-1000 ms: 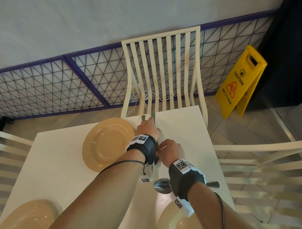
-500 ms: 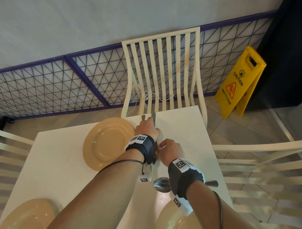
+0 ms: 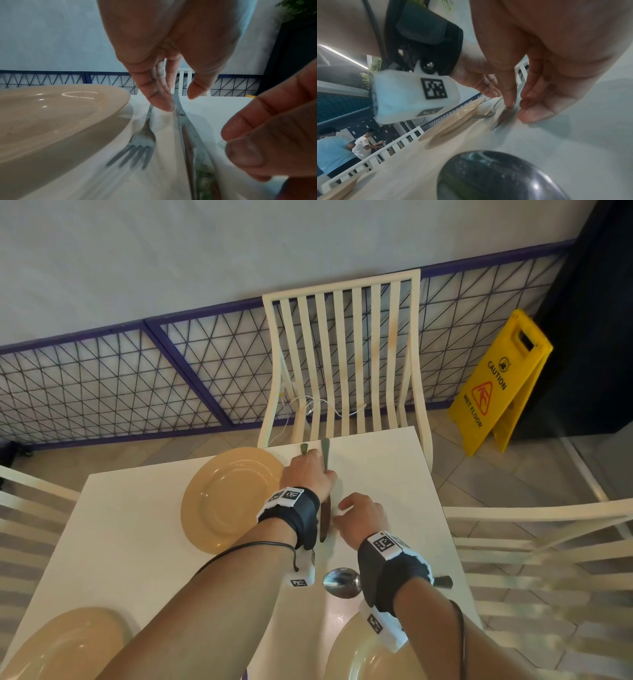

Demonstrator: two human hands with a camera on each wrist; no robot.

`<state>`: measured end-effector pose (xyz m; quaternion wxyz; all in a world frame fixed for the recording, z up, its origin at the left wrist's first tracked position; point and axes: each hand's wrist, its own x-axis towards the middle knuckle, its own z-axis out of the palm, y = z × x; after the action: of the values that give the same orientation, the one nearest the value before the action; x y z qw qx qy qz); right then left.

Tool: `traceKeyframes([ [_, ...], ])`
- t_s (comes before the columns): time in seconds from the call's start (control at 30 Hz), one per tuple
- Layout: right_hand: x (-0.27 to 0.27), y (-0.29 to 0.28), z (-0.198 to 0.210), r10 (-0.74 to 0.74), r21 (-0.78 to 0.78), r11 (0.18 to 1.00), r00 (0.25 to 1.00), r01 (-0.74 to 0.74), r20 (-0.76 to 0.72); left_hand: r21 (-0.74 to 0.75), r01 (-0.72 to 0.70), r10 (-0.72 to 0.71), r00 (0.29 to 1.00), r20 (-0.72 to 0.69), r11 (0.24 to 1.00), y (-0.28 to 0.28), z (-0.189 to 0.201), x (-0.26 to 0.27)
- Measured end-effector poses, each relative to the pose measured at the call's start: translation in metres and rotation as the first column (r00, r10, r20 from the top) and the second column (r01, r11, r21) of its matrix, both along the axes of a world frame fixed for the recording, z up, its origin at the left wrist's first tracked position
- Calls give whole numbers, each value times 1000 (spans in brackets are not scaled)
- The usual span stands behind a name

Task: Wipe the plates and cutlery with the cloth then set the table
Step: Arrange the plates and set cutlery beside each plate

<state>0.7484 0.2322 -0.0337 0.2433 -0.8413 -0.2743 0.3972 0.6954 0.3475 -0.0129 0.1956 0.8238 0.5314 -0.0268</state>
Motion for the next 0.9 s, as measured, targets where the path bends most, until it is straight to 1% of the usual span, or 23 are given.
traceKeyframes([
  [0.13, 4, -7, 5, -3, 19, 1000, 1000, 3, -2, -12, -40, 41, 994, 103, 999, -11, 7, -15],
  [0.23, 6, -15, 16, -21, 77, 997, 1000, 22, -16, -32, -67, 73, 973, 217, 997, -27, 16, -34],
  [0.4, -7, -44, 40, -38, 167, 985, 996, 51, -81, -74, -94, 115, 921, 372, 993, -79, 40, -82],
  [0.5, -27, -75, 56, -41, 234, 970, 991, 70, -129, -162, -91, 151, 899, 412, 983, -116, 46, -121],
  [0.63, -70, -125, 71, 19, 288, 957, 987, 27, -157, -247, -110, 204, 895, 396, 963, -172, 55, -185],
  [0.73, -117, -158, 63, 73, 264, 964, 983, -26, -169, -324, -138, 258, 896, 363, 936, -218, 61, -238],
  [0.83, -163, -185, 54, 233, 153, 965, 965, -214, -124, -373, -151, 271, 916, 295, 916, -264, 63, -293],
  [0.9, -187, -198, 45, 339, 45, 941, 936, -336, -99, -406, -145, 258, 936, 240, 902, -295, 63, -333],
])
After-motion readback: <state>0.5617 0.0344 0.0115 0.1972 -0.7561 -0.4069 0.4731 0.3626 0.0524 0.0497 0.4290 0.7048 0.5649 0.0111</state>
